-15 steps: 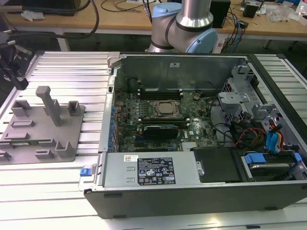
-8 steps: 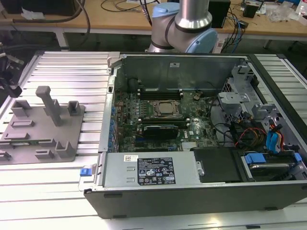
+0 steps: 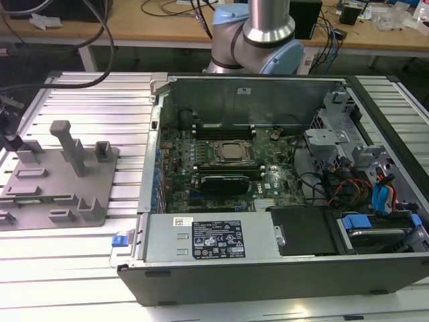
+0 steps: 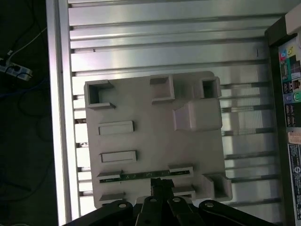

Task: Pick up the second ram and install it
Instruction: 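Reach for the second ram, then pick up the second ram and move it above second insertion slot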

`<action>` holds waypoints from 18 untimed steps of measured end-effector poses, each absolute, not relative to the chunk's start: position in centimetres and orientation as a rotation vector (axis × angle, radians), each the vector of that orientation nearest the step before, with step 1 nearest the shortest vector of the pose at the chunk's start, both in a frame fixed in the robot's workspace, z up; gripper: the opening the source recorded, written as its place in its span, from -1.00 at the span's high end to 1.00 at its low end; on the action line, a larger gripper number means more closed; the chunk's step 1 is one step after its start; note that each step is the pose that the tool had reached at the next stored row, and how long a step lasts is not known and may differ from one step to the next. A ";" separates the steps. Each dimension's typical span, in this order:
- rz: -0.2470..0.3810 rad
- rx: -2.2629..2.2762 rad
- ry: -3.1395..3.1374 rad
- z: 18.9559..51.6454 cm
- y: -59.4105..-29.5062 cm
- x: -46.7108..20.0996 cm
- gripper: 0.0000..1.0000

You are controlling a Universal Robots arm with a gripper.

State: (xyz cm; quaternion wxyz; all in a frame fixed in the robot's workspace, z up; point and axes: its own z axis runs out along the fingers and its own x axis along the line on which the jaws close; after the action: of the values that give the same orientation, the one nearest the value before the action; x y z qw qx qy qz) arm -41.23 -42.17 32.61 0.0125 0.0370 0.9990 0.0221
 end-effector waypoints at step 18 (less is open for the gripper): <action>0.068 0.053 3.117 32.3 -42.3 -41.4 0.84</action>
State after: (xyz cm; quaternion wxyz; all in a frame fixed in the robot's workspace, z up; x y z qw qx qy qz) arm -41.36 -42.27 32.30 0.0118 0.0171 0.9995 0.0219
